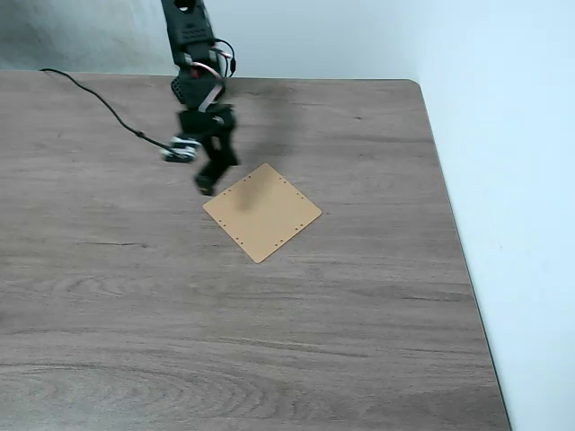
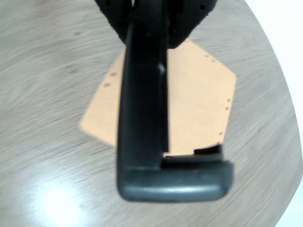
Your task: Grasp a black block and then place it on the board.
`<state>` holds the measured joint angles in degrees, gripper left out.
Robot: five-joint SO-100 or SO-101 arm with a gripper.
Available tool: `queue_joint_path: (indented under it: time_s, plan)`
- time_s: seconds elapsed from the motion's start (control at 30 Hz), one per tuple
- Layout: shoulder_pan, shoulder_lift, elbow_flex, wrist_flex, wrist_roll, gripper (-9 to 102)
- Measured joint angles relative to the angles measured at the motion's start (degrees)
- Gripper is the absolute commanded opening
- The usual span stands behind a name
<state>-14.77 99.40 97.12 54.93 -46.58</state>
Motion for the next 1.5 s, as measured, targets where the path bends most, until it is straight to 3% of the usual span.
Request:
queue_joint_path:
  time_s: [0.4, 1.2, 1.5]
  plan:
    - [-4.5, -14.2, -7.2, -1.1, 7.4, 0]
    - [-6.6, -23.4, -8.1, -5.1, 7.3, 0]
    - [-7.3, -24.3, -8.1, -5.9, 5.5, 17]
